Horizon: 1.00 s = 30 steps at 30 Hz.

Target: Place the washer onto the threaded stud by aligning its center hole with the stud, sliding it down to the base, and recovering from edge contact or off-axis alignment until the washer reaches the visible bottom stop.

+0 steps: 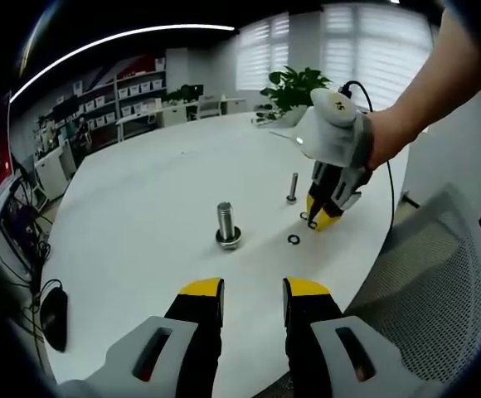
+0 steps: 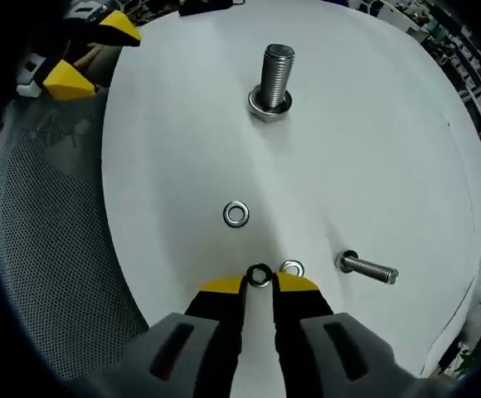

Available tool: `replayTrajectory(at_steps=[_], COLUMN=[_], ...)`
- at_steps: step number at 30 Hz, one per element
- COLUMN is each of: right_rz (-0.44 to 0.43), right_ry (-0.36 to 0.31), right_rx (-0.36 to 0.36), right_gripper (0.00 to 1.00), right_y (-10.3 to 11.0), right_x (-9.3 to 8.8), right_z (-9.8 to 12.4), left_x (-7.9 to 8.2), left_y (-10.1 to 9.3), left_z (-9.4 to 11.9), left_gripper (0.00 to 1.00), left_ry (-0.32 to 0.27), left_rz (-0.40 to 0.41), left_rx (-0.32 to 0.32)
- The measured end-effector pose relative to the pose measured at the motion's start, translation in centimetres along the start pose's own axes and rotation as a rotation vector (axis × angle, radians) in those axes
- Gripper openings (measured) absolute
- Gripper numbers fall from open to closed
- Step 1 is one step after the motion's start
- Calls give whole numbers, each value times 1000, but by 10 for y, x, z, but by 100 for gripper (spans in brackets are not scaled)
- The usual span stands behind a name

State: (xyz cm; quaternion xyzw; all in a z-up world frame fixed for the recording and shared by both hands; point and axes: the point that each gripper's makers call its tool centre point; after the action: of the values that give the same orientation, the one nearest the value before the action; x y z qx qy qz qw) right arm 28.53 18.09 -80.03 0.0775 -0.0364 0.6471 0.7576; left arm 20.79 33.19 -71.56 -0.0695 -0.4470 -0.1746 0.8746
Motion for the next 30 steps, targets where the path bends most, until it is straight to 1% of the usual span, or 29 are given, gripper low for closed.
replayTrajectory(at_steps=[4, 8, 10, 15, 21, 22, 23, 24, 25, 27, 28, 30], right_rz=[-6, -13, 1, -16, -22, -16, -37, -11, -23, -16, -25, -40], right_ry=[9, -1, -4, -4, -32, -30, -30, -38, -42, -48, -51, -61], right_rx=[2, 3, 2, 4, -1, 4, -20, 4, 2, 4, 7, 7], right_gripper=[16, 16, 15, 14, 14, 1, 2, 2, 3, 3, 3, 3], right_y=[1, 1, 1, 1, 0, 2, 3, 8, 7, 6, 2, 2], right_x=[0, 0, 0, 0, 0, -1, -2, 0, 0, 0, -1, -1], right_z=[-1, 0, -1, -1, 0, -1, -1, 0, 1, 0, -1, 1], left_x=[0, 0, 0, 0, 0, 0, -1, -1, -1, 0, 0, 0], left_y=[0, 1, 1, 2, 1, 1, 1, 1, 1, 1, 1, 1], left_z=[0, 1, 1, 1, 1, 1, 1, 1, 1, 0, 0, 0], left_gripper=[26, 26, 26, 26, 26, 26, 26, 26, 26, 26, 26, 26], left_ry=[0, 0, 1, 0, -1, -1, 0, 1, 1, 0, 0, -1], left_rz=[2, 3, 5, 5, 7, 7, 7, 7, 6, 6, 6, 5], left_rx=[0, 2, 4, 6, 2, 2, 1, 0, 0, -1, -1, 1])
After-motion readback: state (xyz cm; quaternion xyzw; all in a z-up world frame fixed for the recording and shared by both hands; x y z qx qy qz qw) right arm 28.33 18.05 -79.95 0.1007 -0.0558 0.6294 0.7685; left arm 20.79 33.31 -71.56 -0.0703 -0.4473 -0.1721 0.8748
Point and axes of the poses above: the point that each gripper's makers call its tool centre point, and the gripper's own axes: z roughly backward along the fingers, y roughly to its left, x roughly out of its top, and after that the axes turned 6 degrees about x, right-handed
